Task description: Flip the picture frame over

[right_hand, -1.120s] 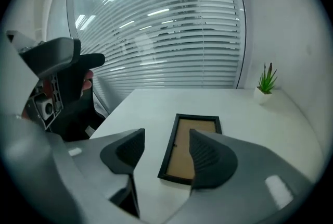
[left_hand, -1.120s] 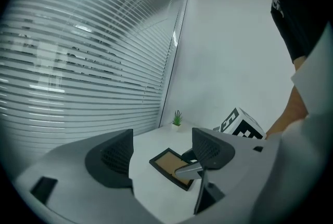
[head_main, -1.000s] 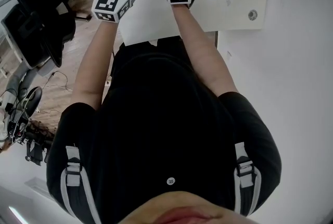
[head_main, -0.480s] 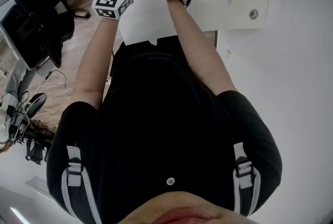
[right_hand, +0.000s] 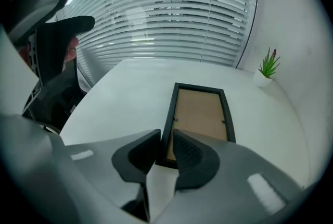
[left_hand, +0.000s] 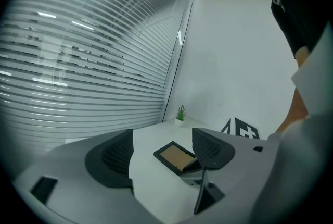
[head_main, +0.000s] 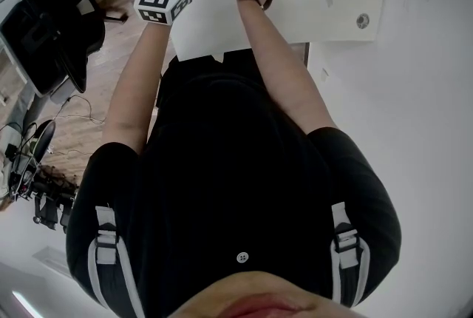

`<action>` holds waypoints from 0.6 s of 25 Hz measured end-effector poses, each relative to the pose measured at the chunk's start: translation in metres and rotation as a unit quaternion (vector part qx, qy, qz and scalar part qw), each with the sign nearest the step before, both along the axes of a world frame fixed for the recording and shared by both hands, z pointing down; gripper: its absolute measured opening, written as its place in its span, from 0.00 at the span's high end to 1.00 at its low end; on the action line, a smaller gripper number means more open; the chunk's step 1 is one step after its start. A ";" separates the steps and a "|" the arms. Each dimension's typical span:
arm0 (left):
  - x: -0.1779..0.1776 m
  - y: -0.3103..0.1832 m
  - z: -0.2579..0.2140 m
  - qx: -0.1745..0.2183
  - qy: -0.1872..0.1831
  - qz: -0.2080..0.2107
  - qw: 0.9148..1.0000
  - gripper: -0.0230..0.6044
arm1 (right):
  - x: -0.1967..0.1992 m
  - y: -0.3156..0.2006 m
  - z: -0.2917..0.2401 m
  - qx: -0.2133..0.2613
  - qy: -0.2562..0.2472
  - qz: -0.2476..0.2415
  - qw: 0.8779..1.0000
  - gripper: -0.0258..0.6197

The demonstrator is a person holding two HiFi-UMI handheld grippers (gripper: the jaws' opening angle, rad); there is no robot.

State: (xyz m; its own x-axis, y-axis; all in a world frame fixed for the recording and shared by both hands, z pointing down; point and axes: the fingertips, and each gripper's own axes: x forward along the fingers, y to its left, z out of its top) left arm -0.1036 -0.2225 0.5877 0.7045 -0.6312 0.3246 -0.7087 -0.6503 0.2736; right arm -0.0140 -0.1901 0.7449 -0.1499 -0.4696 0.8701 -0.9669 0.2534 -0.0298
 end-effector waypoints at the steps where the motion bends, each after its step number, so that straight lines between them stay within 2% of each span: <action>1: -0.001 0.001 0.001 -0.001 0.000 -0.001 1.000 0.39 | 0.000 -0.001 0.000 0.001 0.006 0.000 1.000 0.83; 4: -0.007 0.004 0.002 -0.004 -0.002 -0.006 1.000 0.39 | -0.003 -0.001 -0.001 0.007 0.013 0.003 1.000 0.87; 15: -0.015 0.013 -0.023 0.019 0.001 -0.014 1.000 0.39 | -0.005 0.002 -0.021 0.023 -0.037 0.032 0.999 0.88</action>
State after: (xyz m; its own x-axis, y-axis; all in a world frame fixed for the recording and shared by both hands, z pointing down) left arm -0.1189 -0.2096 0.5647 0.6872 -0.6624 0.2983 -0.7260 -0.6407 0.2499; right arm -0.0187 -0.1880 0.7241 -0.1814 -0.5192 0.8352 -0.9767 0.1942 -0.0914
